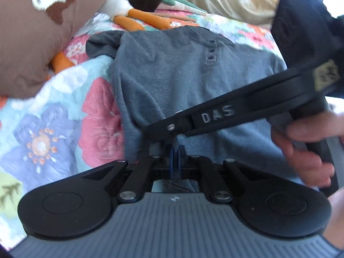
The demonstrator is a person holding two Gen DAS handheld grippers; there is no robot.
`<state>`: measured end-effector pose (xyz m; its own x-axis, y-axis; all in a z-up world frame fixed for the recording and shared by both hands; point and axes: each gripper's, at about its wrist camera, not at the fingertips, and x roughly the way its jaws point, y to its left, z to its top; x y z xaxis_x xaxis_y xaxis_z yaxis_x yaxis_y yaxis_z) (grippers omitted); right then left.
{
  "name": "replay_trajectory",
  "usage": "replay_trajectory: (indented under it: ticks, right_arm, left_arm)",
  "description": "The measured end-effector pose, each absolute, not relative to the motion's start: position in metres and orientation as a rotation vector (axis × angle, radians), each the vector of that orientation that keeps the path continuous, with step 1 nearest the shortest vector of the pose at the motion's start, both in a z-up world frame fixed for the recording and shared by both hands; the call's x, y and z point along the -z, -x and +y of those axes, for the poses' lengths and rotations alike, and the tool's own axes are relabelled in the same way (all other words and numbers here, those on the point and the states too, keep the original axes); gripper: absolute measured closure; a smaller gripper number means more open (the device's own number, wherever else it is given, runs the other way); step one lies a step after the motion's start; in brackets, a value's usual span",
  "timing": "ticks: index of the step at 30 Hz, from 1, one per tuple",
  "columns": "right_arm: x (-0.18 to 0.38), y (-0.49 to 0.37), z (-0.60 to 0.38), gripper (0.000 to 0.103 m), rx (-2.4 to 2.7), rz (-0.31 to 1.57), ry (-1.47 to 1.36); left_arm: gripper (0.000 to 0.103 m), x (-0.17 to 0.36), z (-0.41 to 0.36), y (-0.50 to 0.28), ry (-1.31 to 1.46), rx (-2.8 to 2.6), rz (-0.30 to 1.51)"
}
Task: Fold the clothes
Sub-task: 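Grasp the hem with both grippers and pull it to straighten the shirt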
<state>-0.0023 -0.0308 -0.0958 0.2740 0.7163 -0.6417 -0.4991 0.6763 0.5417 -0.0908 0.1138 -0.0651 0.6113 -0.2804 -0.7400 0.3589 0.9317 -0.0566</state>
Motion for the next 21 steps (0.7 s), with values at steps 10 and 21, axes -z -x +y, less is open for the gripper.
replay_trajectory:
  ticks: [10,21]
  right_arm:
    - [0.115,-0.012,-0.055,0.095,-0.766,1.077,-0.405]
    - [0.115,-0.012,-0.068,0.092,-0.788,1.059,-0.494]
  left_arm:
    - [0.071,0.045,0.146,0.096,-0.048,0.346,0.756]
    - [0.097,0.063,0.150,0.065,0.026,0.311,0.828]
